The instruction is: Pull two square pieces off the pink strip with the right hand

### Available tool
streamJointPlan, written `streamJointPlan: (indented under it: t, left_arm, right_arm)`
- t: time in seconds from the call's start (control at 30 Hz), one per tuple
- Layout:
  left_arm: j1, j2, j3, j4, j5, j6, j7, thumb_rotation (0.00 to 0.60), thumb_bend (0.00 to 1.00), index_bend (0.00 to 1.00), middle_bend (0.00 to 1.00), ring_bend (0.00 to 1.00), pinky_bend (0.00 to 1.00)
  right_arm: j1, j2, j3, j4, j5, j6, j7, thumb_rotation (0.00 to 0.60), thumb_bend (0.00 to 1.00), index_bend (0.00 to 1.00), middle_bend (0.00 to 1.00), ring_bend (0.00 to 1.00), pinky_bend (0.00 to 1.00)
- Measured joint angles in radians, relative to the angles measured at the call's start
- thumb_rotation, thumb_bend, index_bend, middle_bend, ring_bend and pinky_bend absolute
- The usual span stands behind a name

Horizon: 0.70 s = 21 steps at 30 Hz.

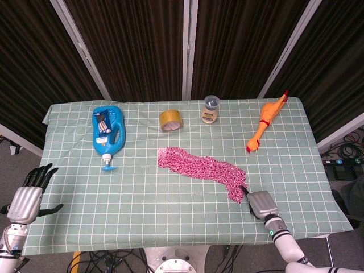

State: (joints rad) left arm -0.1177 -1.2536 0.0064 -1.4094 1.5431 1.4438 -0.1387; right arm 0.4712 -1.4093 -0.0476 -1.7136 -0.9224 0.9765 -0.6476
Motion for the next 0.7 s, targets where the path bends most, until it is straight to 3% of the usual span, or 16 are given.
streamJointPlan:
  t: [0.4,0.7]
  left_arm:
    - [0.006,0.012,-0.001,-0.011,-0.003,0.007,0.002,0.6,0.1,0.08,0.0,0.0,0.06]
    - [0.011,0.017,-0.003,-0.007,-0.004,0.016,-0.009,0.6,0.1,0.09,0.0,0.0,0.06]
  right_arm:
    - [-0.009,0.014,-0.073,-0.084,-0.084,0.025,-0.022,0.6,1.0,0.17,0.92,0.76,0.65]
    - [-0.004,0.023,-0.089,-0.132,-0.126,0.042,-0.033,0.6,1.0,0.17,0.92,0.76,0.65]
